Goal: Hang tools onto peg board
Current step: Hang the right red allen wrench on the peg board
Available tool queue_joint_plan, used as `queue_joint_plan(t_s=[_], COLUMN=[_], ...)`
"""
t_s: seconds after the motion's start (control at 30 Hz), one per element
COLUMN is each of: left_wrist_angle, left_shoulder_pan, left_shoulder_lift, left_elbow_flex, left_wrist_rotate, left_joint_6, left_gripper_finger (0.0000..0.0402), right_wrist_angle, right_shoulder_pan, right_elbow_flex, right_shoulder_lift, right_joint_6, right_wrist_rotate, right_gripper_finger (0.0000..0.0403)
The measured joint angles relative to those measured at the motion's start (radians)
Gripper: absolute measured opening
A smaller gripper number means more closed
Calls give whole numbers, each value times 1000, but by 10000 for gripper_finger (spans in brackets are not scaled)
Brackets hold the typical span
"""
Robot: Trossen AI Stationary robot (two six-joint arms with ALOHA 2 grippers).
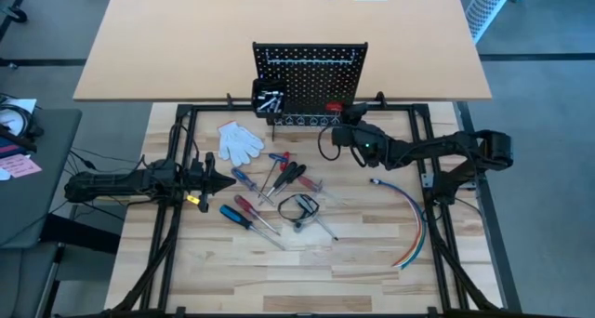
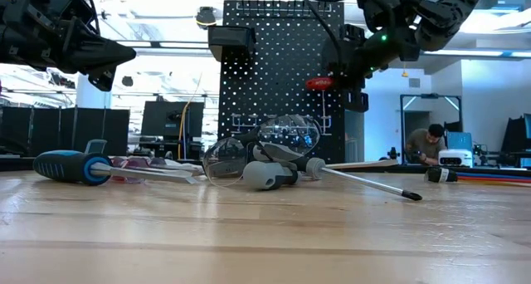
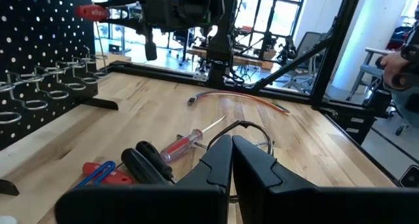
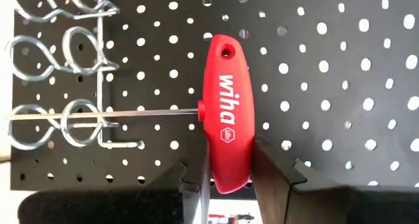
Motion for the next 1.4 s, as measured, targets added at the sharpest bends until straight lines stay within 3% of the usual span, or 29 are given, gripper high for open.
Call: queue_joint_plan(t_s=[0.2, 1.07, 1.4], left_wrist_angle=[0, 1, 2], left_shoulder_pan=[0, 0, 0], left_shoulder_lift=[0, 0, 0], left_elbow_flex=[0, 0, 0], left_wrist_rotate=[0, 0, 0], left_joint_6=[0, 5, 6], left_gripper_finger=[8, 9, 9], right_wrist_angle=[2, 79, 252], right_shoulder_pan=[0, -42, -47], right_elbow_flex=[0, -1, -128], right_shoulder_lift=[0, 0, 0], right_joint_6=[-79, -129, -163], right_wrist_rotate=[-16, -77, -80], right_gripper_finger=[83, 83, 83])
